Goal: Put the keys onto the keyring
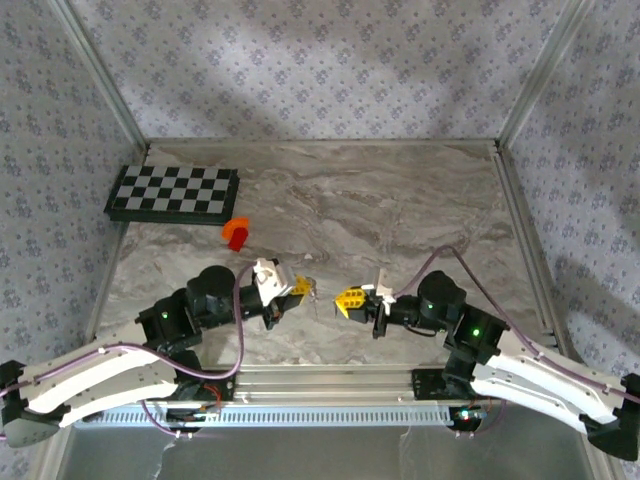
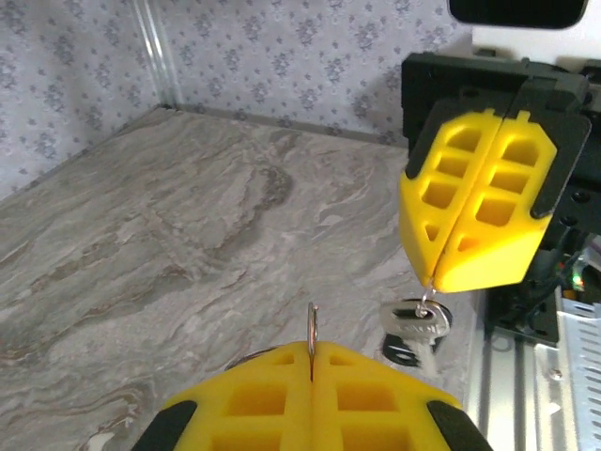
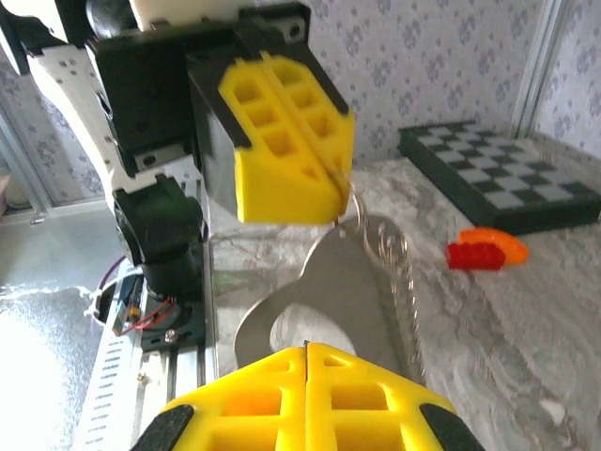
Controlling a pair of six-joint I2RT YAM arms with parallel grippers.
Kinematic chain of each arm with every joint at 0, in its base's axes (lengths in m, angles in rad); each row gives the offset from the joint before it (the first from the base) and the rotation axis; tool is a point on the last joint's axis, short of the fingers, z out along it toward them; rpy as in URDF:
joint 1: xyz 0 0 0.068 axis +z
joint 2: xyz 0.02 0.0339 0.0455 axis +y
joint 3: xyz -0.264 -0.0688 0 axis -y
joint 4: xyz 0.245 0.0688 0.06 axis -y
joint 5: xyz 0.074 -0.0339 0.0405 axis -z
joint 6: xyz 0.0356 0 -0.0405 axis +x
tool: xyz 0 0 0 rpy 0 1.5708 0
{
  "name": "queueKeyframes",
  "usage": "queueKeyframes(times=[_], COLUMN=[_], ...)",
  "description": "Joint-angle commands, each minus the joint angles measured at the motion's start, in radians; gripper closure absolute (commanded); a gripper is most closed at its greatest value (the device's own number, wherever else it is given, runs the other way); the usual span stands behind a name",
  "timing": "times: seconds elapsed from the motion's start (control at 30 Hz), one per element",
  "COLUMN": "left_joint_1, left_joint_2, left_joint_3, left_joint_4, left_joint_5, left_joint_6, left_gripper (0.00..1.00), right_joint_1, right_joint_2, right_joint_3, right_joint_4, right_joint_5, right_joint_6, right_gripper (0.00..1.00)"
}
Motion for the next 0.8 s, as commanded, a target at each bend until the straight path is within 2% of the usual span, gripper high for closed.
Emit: queueKeyframes(times=[0.0, 0.23, 0.47, 0.77], left_joint_1=[-0.003, 0.018, 0.096, 0.154], left_joint_2=[-0.016, 0.02, 0.008, -0.006], left_joint_3=[-0.016, -0.056, -0.081, -0.108], left_joint_4=[0.035, 0.051, 0.036, 0.067], left_joint_5=[-0.074, -0.113, -0.066, -0.015], left_joint_6=[0.012, 0.003, -0.021, -0.03], left_gripper=[1.0, 1.0, 1.0, 1.0], right_joint_1=[-0.032, -0.071, -0.136, -0.157], right_joint_2=[0.037, 0.167, 0.316, 0.467], right_joint_3=[-0.019, -0.099, -0.162, -0.178], right_joint_4=[-0.02, 0.088, 0.229, 0.252], right_joint_5=[0.027, 0.154, 0.138, 0.123], right_joint_6=[0.06, 0.156, 0.253, 0.357], right_gripper=[1.0, 1.0, 1.0, 1.0])
